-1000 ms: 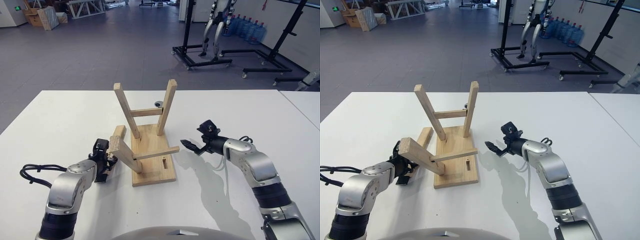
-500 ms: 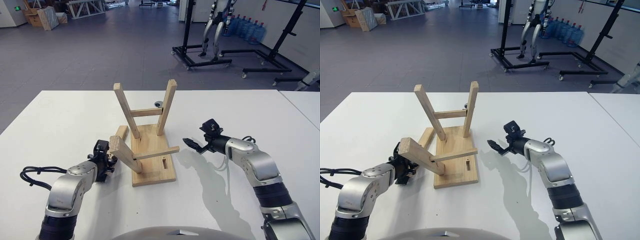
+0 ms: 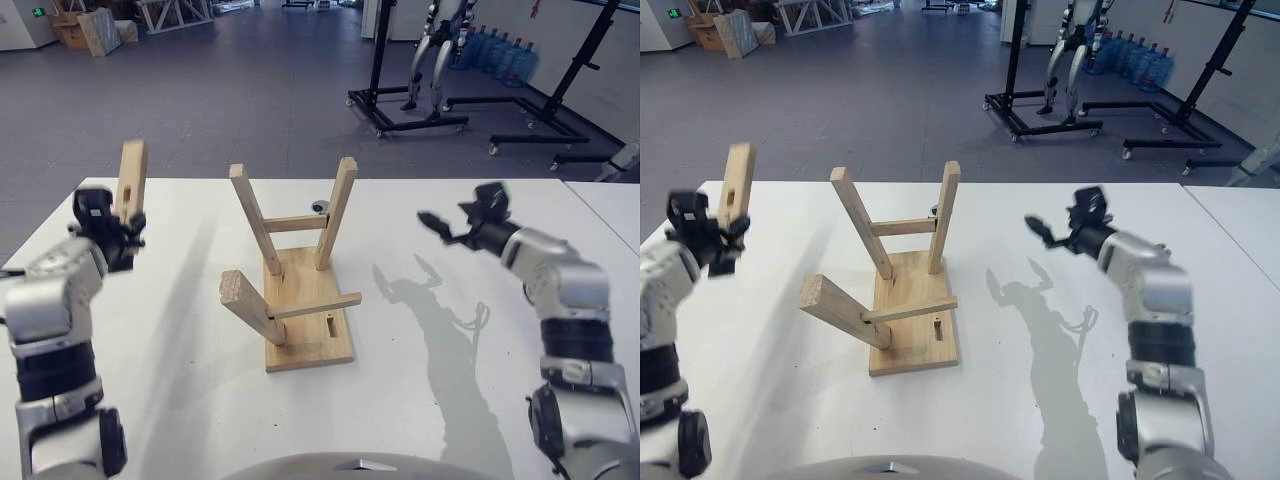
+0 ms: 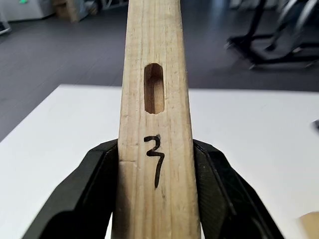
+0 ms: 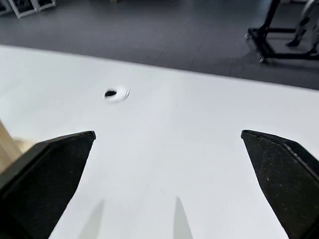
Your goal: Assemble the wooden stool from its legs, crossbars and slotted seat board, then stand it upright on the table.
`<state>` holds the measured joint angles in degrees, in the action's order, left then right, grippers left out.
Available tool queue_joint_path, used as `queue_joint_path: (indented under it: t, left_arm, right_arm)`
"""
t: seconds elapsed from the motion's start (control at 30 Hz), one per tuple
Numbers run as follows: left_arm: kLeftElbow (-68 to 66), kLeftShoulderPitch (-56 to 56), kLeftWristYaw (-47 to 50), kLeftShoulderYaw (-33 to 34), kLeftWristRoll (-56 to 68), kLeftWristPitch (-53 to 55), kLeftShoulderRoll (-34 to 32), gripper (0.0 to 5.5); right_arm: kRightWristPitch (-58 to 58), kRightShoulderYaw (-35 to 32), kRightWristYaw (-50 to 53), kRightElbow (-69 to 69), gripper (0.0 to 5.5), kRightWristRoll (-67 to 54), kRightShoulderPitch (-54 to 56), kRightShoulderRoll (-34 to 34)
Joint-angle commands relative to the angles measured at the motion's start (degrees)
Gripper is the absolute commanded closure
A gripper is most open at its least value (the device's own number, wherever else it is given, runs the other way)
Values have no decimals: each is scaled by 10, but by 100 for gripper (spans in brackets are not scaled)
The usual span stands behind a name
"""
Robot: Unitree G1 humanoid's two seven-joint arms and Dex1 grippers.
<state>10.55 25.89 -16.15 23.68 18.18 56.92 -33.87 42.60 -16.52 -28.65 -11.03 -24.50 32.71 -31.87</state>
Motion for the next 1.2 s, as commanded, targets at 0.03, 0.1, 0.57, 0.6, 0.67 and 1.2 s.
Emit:
queue_joint_path:
  t: [0.03,0.1,0.57,0.6,0.67,1.2]
  left_arm:
    - [31,139,-75,35,128,51,-25,344]
    - [22,254,-86,83,264,127,14,344]
    - [-81,302,49,59,676,236,130,344]
    - [-78,292,54,49,684,231,126,344]
    - [-75,277,63,33,702,221,118,344]
    - [-36,231,112,-67,802,126,73,344]
  right_arm:
    - [58,-78,-15,-51,10,-101,127,-2]
    - [147,-114,-35,-41,10,-215,200,21]
    - [318,-150,-8,-141,10,-524,382,146]
    - [314,-151,0,-146,10,-530,387,152]
    - [304,-155,15,-153,10,-541,397,164]
    - [260,-107,90,-135,10,-551,393,228]
